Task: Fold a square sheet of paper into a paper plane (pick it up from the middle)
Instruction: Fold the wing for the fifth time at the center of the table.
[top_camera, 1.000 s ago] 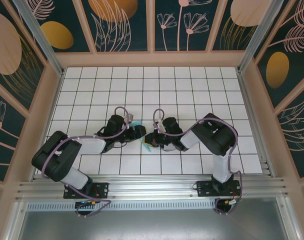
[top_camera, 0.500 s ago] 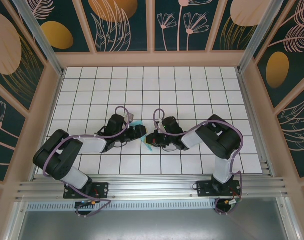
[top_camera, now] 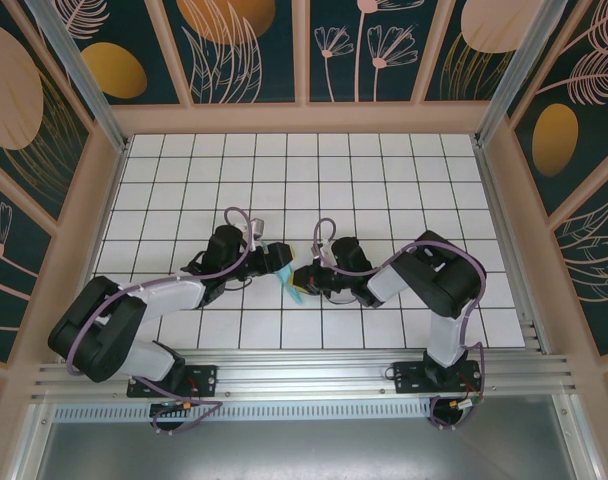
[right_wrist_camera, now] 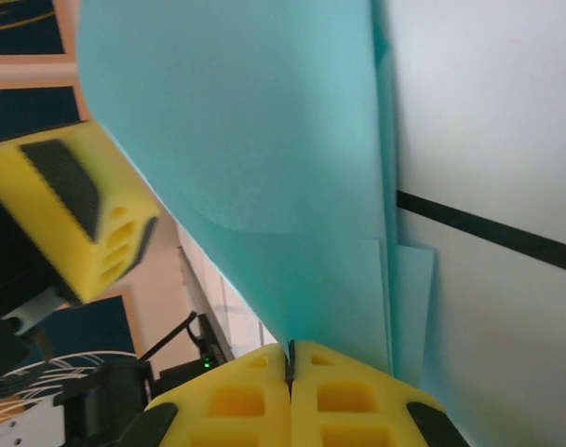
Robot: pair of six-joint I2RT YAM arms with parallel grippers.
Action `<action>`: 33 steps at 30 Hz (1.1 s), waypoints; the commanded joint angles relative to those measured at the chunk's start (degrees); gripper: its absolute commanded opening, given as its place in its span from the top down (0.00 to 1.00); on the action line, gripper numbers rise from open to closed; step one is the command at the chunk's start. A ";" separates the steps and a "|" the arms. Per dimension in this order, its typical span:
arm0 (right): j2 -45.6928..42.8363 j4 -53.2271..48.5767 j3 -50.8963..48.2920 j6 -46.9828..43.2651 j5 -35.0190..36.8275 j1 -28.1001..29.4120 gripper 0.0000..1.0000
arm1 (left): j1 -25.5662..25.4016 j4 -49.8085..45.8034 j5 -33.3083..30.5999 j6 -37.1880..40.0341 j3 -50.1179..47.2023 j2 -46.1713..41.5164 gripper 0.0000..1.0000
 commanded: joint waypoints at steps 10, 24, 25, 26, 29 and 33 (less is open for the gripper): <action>0.87 -2.38 1.15 -2.76 -1.25 -0.17 0.99 | 0.17 2.38 2.53 1.39 3.07 8.34 0.31; -2.03 -29.49 9.98 -19.10 12.41 4.15 0.76 | 0.15 1.76 2.63 1.76 3.71 10.07 0.31; -1.87 -29.86 10.13 -19.18 12.86 4.24 0.76 | 0.23 1.75 2.57 1.73 3.70 10.07 0.31; -1.70 -30.33 10.24 -19.18 13.31 4.20 0.76 | 0.18 1.72 2.62 1.83 3.74 10.07 0.31; -1.79 -30.43 10.18 -19.20 13.78 4.41 0.79 | 0.16 1.39 2.58 1.98 3.87 10.07 0.31; -1.76 -30.06 9.99 -18.75 13.43 4.41 0.89 | 0.15 0.80 2.04 2.07 4.08 9.73 0.32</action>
